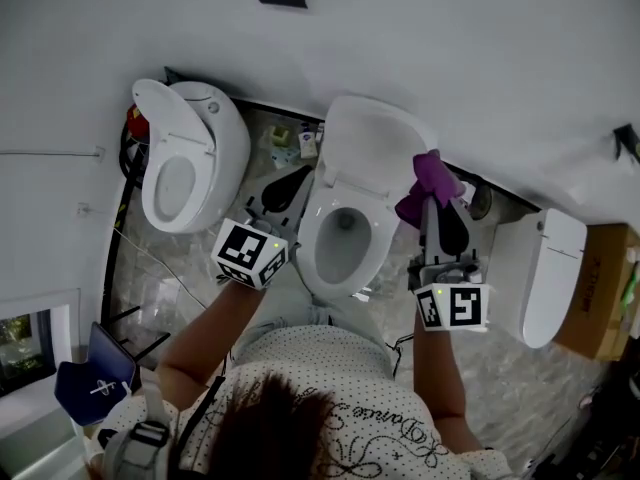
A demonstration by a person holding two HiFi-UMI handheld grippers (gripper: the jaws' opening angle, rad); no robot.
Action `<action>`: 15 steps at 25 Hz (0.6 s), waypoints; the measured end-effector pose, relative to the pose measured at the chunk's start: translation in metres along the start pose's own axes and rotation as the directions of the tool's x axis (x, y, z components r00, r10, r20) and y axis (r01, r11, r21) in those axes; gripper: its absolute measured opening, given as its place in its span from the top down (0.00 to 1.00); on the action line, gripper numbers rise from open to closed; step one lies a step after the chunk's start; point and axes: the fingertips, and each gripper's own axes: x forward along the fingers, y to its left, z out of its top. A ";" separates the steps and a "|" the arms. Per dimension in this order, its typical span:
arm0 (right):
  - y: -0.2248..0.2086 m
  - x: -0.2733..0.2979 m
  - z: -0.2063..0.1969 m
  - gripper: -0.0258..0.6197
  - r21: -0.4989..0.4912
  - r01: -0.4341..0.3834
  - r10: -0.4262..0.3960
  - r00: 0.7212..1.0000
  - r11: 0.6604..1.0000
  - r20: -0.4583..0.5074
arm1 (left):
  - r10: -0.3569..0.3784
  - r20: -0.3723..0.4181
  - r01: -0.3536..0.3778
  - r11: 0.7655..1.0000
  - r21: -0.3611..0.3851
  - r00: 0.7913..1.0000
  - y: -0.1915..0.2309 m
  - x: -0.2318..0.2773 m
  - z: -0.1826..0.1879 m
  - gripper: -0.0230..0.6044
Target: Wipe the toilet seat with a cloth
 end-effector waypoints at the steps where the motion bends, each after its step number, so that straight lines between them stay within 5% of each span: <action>1: 0.001 -0.001 0.003 0.88 -0.002 -0.003 0.003 1.000 1.000 0.003 | 0.000 0.006 0.000 1.000 0.002 1.000 -0.003 -0.002 0.004 0.96; 15: 0.006 -0.016 0.026 0.88 -0.031 -0.027 0.028 0.999 0.999 0.041 | 0.007 0.059 -0.008 1.000 0.011 0.998 -0.016 -0.009 0.028 0.96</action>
